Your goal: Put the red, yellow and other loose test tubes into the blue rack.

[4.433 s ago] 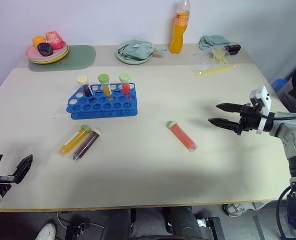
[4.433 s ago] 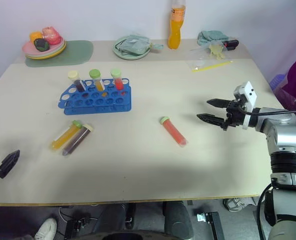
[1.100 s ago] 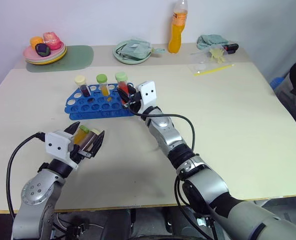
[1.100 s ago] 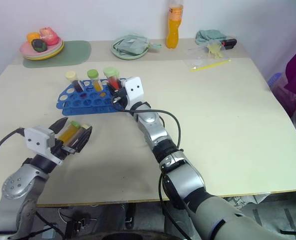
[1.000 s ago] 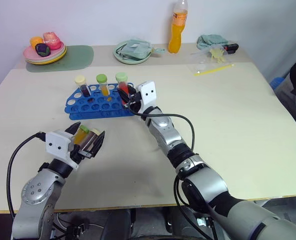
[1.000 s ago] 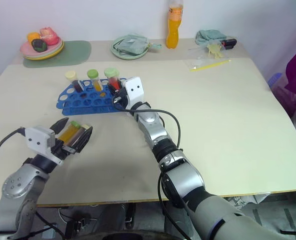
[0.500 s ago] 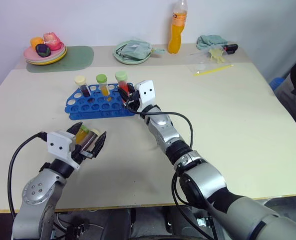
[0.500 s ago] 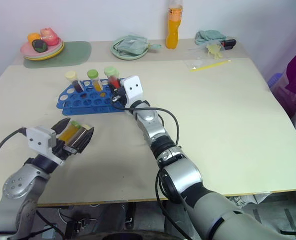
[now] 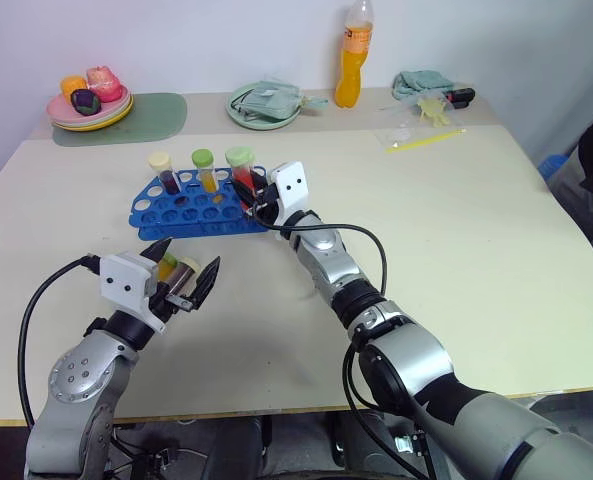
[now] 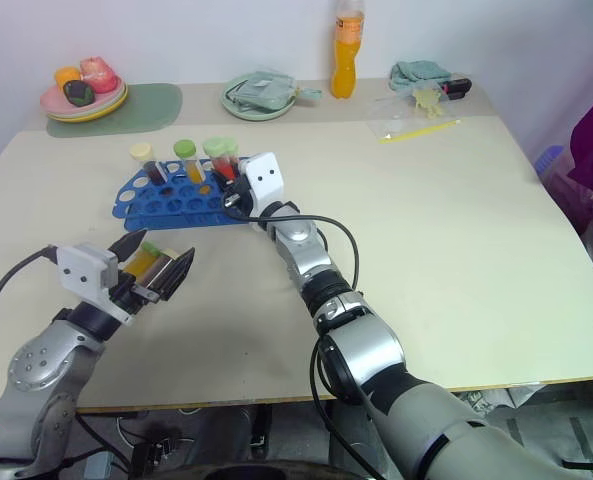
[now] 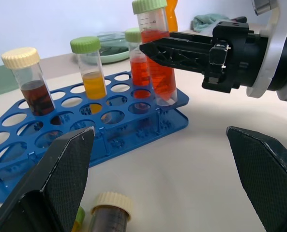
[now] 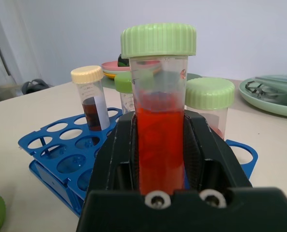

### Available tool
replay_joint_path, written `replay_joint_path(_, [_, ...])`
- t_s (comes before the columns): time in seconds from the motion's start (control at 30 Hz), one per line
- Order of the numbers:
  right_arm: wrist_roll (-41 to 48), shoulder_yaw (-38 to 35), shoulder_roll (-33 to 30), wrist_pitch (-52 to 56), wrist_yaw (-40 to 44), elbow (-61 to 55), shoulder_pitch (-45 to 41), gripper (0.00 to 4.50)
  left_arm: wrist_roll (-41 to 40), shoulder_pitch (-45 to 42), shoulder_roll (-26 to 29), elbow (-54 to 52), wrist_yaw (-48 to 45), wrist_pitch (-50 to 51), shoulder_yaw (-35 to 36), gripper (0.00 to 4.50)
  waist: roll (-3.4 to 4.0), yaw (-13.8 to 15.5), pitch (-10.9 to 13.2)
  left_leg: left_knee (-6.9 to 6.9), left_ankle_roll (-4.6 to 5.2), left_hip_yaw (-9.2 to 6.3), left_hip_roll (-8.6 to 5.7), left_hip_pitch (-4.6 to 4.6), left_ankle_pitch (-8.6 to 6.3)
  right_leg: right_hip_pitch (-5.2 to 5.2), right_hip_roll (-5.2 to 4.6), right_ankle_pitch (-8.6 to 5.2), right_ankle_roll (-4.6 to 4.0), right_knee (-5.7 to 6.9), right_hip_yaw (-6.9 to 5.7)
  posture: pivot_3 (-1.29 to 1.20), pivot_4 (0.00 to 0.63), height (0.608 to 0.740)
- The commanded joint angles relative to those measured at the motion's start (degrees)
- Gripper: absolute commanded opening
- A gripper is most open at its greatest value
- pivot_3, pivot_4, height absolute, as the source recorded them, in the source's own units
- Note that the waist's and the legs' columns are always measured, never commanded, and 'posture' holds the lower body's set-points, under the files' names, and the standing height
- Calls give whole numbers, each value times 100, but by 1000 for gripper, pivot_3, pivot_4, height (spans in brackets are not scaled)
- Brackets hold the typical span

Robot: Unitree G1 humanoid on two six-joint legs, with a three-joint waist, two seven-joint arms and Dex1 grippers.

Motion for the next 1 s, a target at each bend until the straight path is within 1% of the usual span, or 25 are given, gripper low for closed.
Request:
replay_joint_path(0.03, [-92, -19, 430, 86, -194, 253, -207, 814, -65, -37, 46, -360, 76, 65, 68, 4500, 0, 0, 0, 0, 0, 0, 0, 0, 0, 0, 0, 0, 0, 0, 0, 0, 150, 729])
replay_joint_path(0.17, [-229, -17, 437, -76, -599, 449, -338, 814, -83, -99, 52, -441, 133, 193, 55, 4500, 0, 23, 0, 1, -3, 0, 0, 1, 2, 0, 0, 0, -1, 2, 0, 0, 150, 729])
replay_joint_path(0.27, [-266, -32, 457, -122, -662, 558, -384, 814, -102, -132, 61, -462, 146, 250, 66, 4500, 1, 46, 0, 3, -5, -4, -2, 1, 3, 3, -1, -1, -1, 3, -1, 0, 150, 729])
replay_joint_path(0.5, [-287, 7, 485, -198, -493, 566, -265, 814, -125, -125, 73, -440, 143, 238, 88, 4500, 1, 43, 0, 4, -6, -6, -5, 1, 4, 4, -2, -1, -1, 4, -2, 0, 150, 729])
replay_joint_path(0.63, [-118, -46, 435, -142, -25, 419, -70, 814, -132, -71, 72, -385, 108, 161, 115, 4500, 1, 14, 0, 4, -6, -6, -4, 1, 4, 4, -1, -1, -1, 4, -2, 0, 150, 729])
replay_joint_path(0.67, [-78, -69, 423, -132, 72, 372, -20, 1800, -130, -51, 71, -360, 92, 135, 128, 4500, 1, 7, 0, 4, -6, -6, -3, 1, 4, 3, 0, -1, -1, 4, -2, 0, 150, 729])
replay_joint_path(0.7, [-80, -72, 406, -157, 88, 334, 14, 2205, -129, -34, 70, -334, 75, 110, 138, 4500, 1, -1, 0, 3, -6, -6, -3, 1, 4, 2, 1, -1, -1, 4, -2, 0, 150, 729])
replay_joint_path(0.77, [-70, -109, 371, -307, 51, 195, 54, 3297, -120, -16, 61, -313, 78, 101, 149, 4500, 3, -14, 1, 2, -6, -6, -2, 0, 4, 1, 2, -1, -2, 4, -2, 0, 150, 729])
replay_joint_path(0.8, [-44, -139, 346, -455, 25, 26, 72, 3735, -94, -14, 48, -313, 123, 112, 163, 4500, 4, -14, 2, 2, -6, -6, -2, 0, 4, 0, 2, -2, -3, 4, -2, 0, 150, 729])
replay_joint_path(0.83, [1, -173, 306, -582, 17, -229, 101, 4277, -92, -21, 31, -330, 195, 150, 215, 4500, 5, -14, 3, 2, -6, -6, -1, -1, 4, 0, 1, -2, -3, 4, -2, 0, 150, 729])
replay_joint_path(0.9, [96, -204, 228, -606, 123, -662, 178, 4277, -153, -65, 24, -381, 305, 240, 331, 4500, 6, -19, 5, 2, -6, -6, -2, -3, 4, -3, 1, -2, -3, 4, -1, 0, 150, 729])
replay_joint_path(1.0, [171, -19, -166, -288, 710, -1613, 512, 4277, -561, -380, 207, -553, 528, 876, 653, 4500, 5, -19, 4, 1, -6, -8, 0, -3, 4, -4, 2, -2, -3, 6, -2, 0, 150, 729])
